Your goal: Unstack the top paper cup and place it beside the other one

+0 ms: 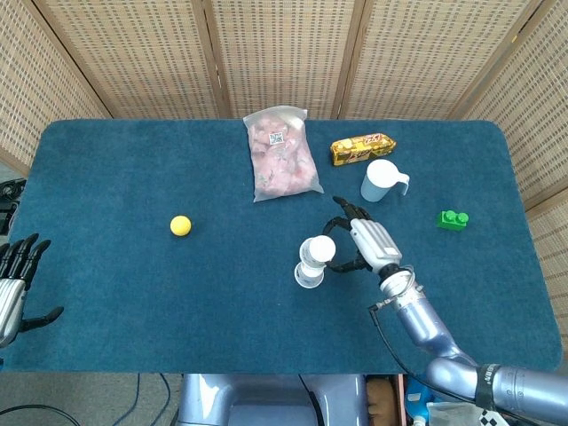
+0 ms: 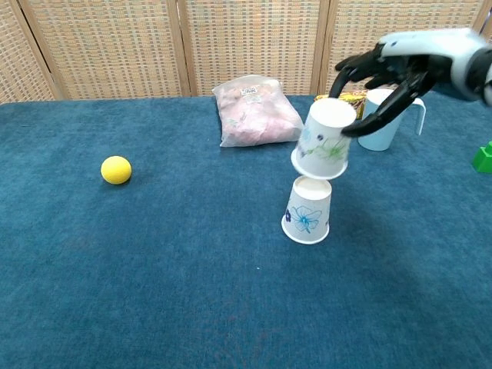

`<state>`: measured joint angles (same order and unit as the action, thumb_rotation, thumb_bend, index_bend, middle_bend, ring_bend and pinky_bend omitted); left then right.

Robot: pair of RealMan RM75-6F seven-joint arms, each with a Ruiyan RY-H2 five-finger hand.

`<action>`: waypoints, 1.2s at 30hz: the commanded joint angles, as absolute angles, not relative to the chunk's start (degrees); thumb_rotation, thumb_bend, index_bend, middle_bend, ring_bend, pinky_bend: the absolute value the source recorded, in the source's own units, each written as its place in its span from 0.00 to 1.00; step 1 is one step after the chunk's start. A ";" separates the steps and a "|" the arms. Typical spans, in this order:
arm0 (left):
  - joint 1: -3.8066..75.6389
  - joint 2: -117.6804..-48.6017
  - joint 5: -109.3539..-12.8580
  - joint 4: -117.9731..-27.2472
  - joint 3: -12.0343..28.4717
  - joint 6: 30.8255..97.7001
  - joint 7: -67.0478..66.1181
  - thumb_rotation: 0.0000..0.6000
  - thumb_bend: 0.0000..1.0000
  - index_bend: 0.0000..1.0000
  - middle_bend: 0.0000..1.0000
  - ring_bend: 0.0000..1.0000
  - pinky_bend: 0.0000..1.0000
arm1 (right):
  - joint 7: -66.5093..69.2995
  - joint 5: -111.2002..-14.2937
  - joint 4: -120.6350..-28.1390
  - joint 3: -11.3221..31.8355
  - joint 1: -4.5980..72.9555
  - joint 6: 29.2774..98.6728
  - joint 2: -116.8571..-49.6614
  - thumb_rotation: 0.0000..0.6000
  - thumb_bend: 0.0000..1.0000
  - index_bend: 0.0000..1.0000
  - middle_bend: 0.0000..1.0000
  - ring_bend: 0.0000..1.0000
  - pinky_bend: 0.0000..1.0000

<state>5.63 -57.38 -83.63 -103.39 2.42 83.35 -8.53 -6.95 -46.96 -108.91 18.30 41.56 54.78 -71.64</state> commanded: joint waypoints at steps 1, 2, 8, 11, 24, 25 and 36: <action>5.73 -57.47 -83.55 -103.50 2.41 83.17 -8.85 1.00 0.08 0.00 0.00 0.00 0.00 | -5.26 -48.77 -110.53 18.40 39.23 55.54 -67.09 1.00 0.35 0.44 0.00 0.00 0.00; 5.78 -57.49 -83.53 -103.56 2.41 83.12 -8.99 1.00 0.08 0.00 0.00 0.00 0.00 | -4.70 -49.10 -110.60 18.17 38.66 55.43 -66.16 1.00 0.35 0.44 0.00 0.00 0.00; 5.76 -57.64 -83.76 -103.87 2.26 83.24 -9.56 1.00 0.08 0.00 0.00 0.00 0.00 | 0.63 -51.91 -107.24 15.34 34.78 53.89 -63.61 1.00 0.35 0.44 0.00 0.00 0.00; 5.80 -57.68 -83.69 -103.83 2.25 83.15 -9.60 1.00 0.08 0.00 0.00 0.00 0.00 | 3.12 -53.11 -104.93 14.24 33.71 52.79 -64.17 1.00 0.35 0.44 0.00 0.00 0.00; 6.26 -58.25 -82.56 -103.77 2.33 82.16 -10.79 1.00 0.08 0.00 0.00 0.00 0.00 | 9.25 -56.80 -94.24 10.88 32.54 47.98 -71.10 1.00 0.35 0.44 0.00 0.00 0.00; 6.28 -58.27 -82.47 -103.77 2.36 82.14 -10.78 1.00 0.08 0.00 0.00 0.00 0.00 | 9.31 -57.08 -93.98 10.81 32.57 47.91 -71.47 1.00 0.35 0.44 0.00 0.00 0.00; 6.33 -57.90 -82.01 -103.70 2.58 82.12 -9.89 1.00 0.08 0.00 0.00 0.00 0.00 | 11.95 -63.14 -96.29 10.92 30.56 50.93 -70.24 1.00 0.02 0.00 0.00 0.00 0.00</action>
<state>6.33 -57.91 -82.00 -103.69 2.59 82.12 -9.91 11.66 -62.00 -95.19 10.98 31.27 49.89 -71.20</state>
